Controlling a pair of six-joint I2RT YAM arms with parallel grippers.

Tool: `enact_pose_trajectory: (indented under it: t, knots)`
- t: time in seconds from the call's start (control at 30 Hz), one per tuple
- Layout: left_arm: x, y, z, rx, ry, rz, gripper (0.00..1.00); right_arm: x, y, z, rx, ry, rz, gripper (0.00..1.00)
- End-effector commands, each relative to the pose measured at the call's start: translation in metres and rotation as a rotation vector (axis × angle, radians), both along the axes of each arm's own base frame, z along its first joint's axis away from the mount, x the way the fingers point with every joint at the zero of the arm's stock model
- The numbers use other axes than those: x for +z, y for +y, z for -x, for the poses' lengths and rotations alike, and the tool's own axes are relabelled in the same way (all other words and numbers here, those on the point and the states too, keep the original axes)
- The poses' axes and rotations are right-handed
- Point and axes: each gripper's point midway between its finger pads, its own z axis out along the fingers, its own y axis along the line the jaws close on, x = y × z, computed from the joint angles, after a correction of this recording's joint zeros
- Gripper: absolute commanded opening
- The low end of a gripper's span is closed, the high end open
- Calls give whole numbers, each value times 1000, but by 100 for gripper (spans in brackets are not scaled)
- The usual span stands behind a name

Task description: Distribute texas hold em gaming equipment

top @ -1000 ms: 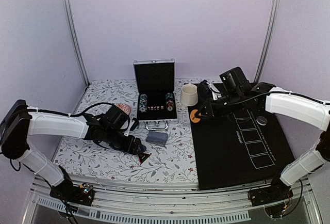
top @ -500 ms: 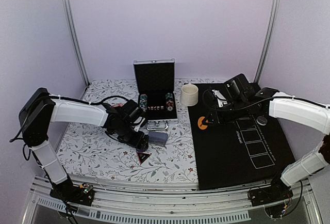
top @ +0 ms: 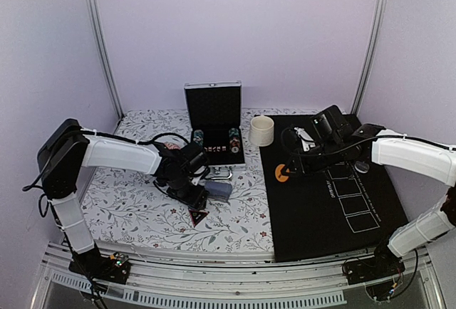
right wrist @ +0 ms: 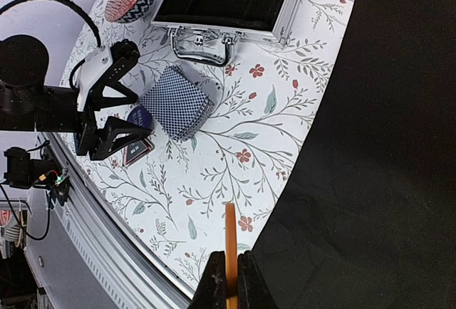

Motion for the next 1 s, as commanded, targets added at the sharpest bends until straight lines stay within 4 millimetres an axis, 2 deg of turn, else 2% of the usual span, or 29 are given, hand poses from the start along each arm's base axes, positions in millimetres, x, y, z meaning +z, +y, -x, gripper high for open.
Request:
enact_pose_trajectory:
  t: [0.0,0.5,0.6,0.77,0.97]
  knots:
    - [-2,4,4,-14,3,-61,71,9,-4,-3,-8,-41,-19,3]
    - [-8,4,21,-36,59,-74,66,10,-5,-4,-10,-43,-20,2]
    - [-8,2,23,-45,63,-70,62,10,-4,-5,-9,-46,-21,2]
    - [-11,3,24,-51,60,-83,48,12,-4,-6,-10,-49,-22,2]
    - [-11,6,21,-48,35,-109,41,15,-5,-6,-11,-53,-26,2]
